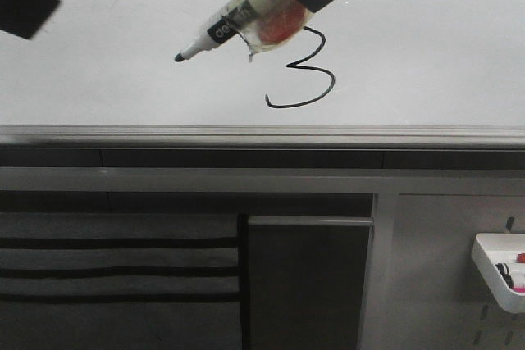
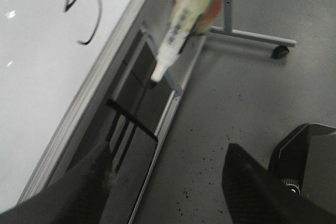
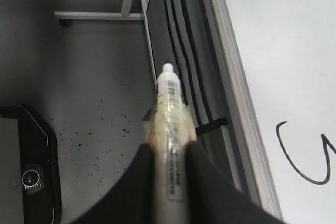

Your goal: Write number 3 on whiteboard

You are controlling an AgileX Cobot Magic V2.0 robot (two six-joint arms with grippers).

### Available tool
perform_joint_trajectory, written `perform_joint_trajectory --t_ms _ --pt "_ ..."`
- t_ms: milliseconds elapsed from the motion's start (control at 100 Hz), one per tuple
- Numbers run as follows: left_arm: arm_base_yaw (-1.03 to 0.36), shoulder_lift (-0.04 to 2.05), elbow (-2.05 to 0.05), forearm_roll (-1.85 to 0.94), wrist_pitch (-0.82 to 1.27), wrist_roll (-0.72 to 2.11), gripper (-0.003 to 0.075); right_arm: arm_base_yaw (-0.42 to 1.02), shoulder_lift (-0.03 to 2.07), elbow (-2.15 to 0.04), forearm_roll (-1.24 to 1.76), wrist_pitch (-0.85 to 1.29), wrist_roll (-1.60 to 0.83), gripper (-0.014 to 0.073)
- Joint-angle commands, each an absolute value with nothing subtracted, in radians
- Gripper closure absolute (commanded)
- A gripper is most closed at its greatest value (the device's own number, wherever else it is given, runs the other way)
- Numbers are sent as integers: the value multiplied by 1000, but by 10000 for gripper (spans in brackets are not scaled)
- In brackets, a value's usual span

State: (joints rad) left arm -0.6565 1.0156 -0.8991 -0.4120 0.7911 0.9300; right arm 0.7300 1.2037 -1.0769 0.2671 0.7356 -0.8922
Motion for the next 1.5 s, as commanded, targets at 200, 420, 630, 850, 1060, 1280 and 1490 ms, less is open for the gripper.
perform_joint_trajectory --t_ms 200,420,630,850,1060,1280,1490 --pt "-752 1227 -1057 -429 703 950 298 732 1187 -1102 277 672 -907 602" --pt "-753 1314 -1140 -429 694 954 300 732 1187 -1102 277 672 -907 602" --pt "-753 1322 -1151 -432 700 970 453 732 1187 -1102 277 672 -907 602" --pt "-753 1323 -1151 -443 702 970 606 732 1187 -1102 277 672 -907 602" --pt "-753 1323 -1151 -446 702 970 703 732 1187 -1102 277 673 -907 602" --pt "-753 1323 -1151 -446 702 970 738 730 1187 -1102 277 656 -905 389" --pt "-709 1327 -1151 -438 700 967 738 661 1139 -1114 267 642 -827 218"
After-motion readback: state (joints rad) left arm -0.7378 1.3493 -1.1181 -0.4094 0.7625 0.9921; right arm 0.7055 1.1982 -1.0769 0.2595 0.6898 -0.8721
